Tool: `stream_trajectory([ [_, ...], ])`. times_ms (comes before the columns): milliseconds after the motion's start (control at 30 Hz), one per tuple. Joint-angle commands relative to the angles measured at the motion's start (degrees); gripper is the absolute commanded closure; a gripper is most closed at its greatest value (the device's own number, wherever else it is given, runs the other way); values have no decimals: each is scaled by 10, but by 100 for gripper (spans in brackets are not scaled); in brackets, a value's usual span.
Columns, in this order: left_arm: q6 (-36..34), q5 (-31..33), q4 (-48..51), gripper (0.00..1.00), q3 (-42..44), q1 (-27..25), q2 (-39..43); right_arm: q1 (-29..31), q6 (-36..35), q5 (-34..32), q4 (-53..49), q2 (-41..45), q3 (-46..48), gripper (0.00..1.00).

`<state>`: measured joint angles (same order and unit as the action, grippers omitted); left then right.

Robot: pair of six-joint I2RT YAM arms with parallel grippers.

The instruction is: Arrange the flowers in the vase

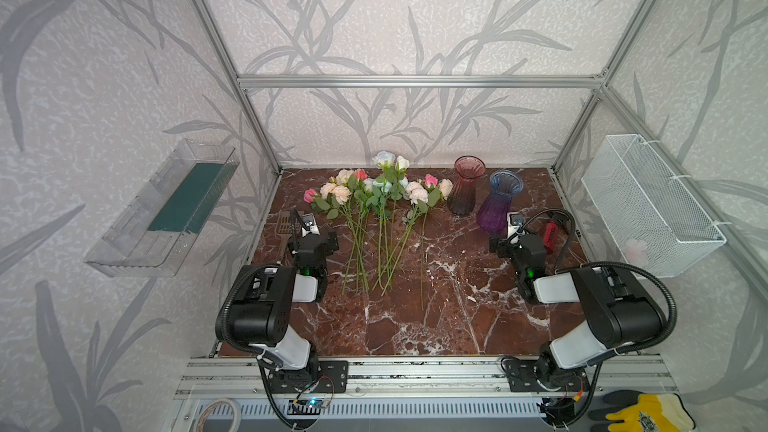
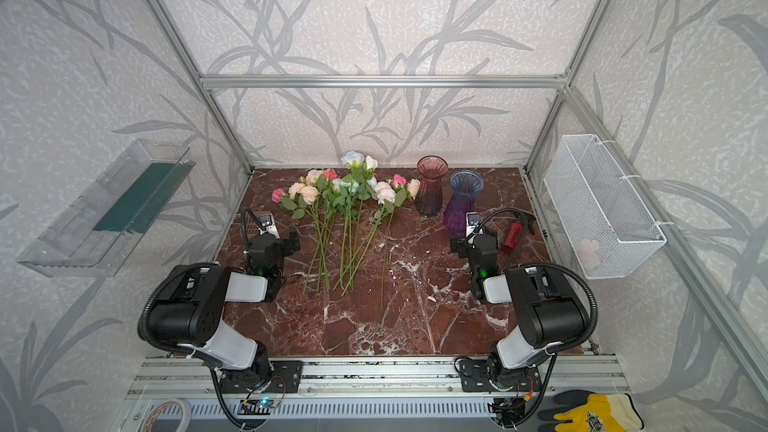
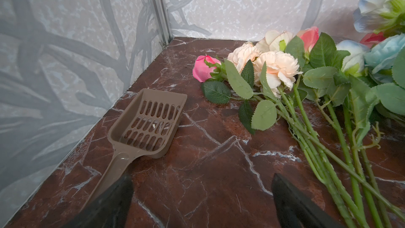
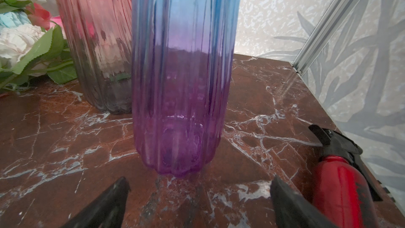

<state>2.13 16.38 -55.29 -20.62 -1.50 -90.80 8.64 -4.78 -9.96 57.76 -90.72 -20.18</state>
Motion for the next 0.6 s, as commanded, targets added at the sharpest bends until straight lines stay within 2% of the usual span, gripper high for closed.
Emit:
stream_trajectory([
  [0, -5, -1, -12, 1, -3, 1, 5, 2, -6, 1, 10, -5, -3, 1],
  [333, -4, -3, -10, 1, -4, 2, 5, 2, -4, 3, 7, -5, -4, 1],
  [567, -6, -5, -23, 1, 4, 2, 10, -1, 28, -80, 8, 5, 0, 1],
])
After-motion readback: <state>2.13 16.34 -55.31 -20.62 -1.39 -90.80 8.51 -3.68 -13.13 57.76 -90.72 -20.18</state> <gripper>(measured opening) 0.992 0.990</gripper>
